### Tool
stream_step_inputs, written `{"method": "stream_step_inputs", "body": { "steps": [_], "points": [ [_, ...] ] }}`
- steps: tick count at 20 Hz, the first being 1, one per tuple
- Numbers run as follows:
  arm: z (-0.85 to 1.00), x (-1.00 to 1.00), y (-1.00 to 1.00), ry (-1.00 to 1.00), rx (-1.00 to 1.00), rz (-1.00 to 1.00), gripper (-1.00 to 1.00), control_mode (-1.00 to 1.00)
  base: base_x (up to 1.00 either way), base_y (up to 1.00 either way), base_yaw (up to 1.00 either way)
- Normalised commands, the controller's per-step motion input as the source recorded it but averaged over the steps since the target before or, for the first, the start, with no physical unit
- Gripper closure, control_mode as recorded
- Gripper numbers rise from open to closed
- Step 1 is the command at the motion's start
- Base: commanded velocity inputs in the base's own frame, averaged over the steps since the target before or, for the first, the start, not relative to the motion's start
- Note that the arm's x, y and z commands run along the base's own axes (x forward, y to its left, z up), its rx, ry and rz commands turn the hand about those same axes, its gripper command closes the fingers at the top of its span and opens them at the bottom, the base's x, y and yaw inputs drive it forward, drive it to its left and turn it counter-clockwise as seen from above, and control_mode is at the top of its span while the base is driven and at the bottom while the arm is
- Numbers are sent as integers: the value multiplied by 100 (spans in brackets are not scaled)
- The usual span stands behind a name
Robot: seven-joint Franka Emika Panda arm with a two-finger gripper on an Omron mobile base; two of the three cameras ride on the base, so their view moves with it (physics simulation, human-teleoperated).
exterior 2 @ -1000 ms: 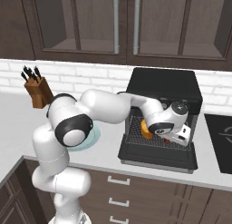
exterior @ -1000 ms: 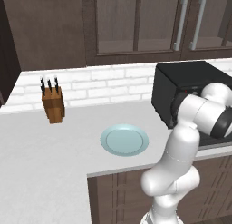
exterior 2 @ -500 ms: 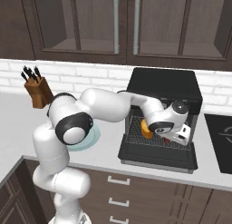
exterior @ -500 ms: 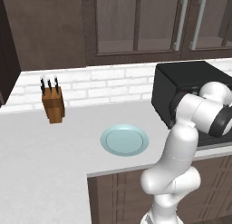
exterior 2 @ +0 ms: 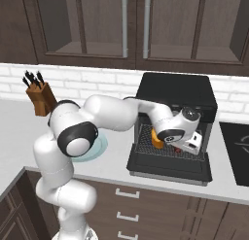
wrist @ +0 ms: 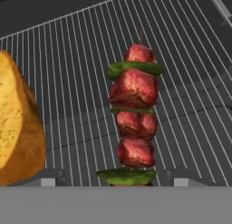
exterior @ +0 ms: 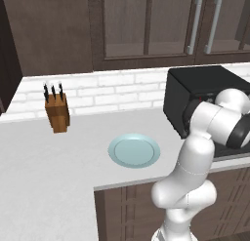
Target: Pick up the kebab skewer and baguette bread, and place them inside the toaster oven. Close the toaster oven door and start by setting the timer.
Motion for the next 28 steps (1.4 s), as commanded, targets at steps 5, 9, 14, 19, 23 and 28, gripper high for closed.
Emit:
{"method": "stream_step_inputs", "body": {
  "steps": [5,9,14,19,23,28],
  "points": [
    [17,0,0,0,0,0,-100,-100,0,0,0],
    [56,-37,-3,-2,-1,-2,-100,-100,0,0,0],
    [25,-86,13,0,-1,-6,-100,-100,0,0,0],
    [-34,-53,65,20,-7,-13,-100,-100,0,0,0],
    [-40,-35,34,17,-8,-15,-100,-100,0,0,0],
    [-43,-6,-2,7,-10,-13,-100,-100,0,0,0]
  ]
}}
